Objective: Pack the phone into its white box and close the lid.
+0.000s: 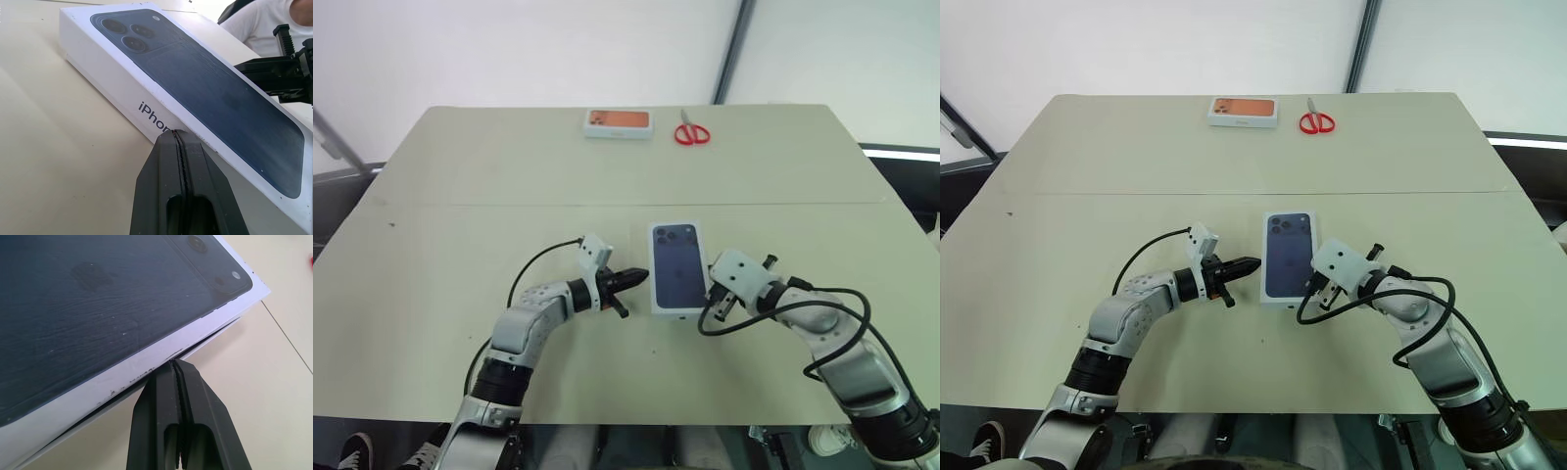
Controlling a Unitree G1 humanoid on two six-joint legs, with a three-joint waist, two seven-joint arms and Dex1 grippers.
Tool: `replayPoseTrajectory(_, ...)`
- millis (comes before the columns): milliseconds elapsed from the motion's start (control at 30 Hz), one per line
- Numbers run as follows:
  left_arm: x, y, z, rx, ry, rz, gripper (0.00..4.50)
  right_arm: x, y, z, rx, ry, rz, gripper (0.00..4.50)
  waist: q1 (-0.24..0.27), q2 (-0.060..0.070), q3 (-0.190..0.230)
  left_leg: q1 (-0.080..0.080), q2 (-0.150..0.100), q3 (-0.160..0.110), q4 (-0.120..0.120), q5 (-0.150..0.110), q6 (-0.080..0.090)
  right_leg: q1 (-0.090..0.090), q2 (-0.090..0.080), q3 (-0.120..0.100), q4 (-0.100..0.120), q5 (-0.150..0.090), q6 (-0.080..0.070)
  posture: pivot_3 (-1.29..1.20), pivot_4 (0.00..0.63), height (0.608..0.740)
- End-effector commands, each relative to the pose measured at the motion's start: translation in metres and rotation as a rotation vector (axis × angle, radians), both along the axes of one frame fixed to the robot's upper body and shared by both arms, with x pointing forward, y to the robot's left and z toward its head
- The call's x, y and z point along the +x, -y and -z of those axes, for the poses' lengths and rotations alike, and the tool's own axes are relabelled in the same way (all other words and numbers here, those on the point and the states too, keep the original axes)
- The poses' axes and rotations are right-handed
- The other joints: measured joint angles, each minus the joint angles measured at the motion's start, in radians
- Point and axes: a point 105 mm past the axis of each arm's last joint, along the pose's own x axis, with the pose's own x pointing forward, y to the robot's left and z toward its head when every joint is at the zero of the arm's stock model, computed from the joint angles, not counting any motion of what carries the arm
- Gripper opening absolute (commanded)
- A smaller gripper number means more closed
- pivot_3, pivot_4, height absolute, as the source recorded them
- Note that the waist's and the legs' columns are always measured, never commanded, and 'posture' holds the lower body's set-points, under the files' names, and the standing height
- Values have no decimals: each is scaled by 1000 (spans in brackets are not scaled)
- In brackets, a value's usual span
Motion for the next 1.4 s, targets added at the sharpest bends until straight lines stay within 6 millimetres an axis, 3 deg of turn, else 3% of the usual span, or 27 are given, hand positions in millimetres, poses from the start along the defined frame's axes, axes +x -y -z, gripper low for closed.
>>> replayPoseTrajectory(33,-7,19,-21,-41,86,76,0,-7,-13,-5,4,13,-82,71,0,0,0,0,0,0,0,0,0,0,0,0,0,0,0,0,150,740)
replayPoseTrajectory(300,-4,22,-27,-86,63,72,0,-8,-6,-17,42,11,-61,71,0,0,0,0,0,0,0,0,0,0,0,0,0,0,0,0,150,740)
replayPoseTrajectory(533,-9,23,-16,-32,64,90,0,-9,-4,4,0,-36,-49,71,0,0,0,0,0,0,0,0,0,0,0,0,0,0,0,0,150,740)
replayPoseTrajectory(833,-9,16,-12,-18,55,72,0,-9,-11,13,-18,-51,-68,71,-3,0,0,0,0,0,-1,0,0,-1,0,0,0,0,0,0,150,740)
replayPoseTrajectory(1067,-6,19,-20,-40,69,67,0,-4,-13,3,44,-31,-60,71,-3,0,0,0,0,0,-1,0,0,-1,0,0,0,0,0,0,150,740)
replayPoseTrajectory(1233,-9,20,-23,-57,70,78,0,-15,-33,-9,139,-27,-160,71,-2,0,0,-1,0,0,-1,0,0,-2,0,0,0,0,0,0,150,740)
replayPoseTrajectory(1400,-10,19,-20,-30,84,79,0,-12,-20,7,26,-49,-122,71,-1,0,0,-1,0,0,-1,0,0,-2,0,0,0,0,0,0,150,740)
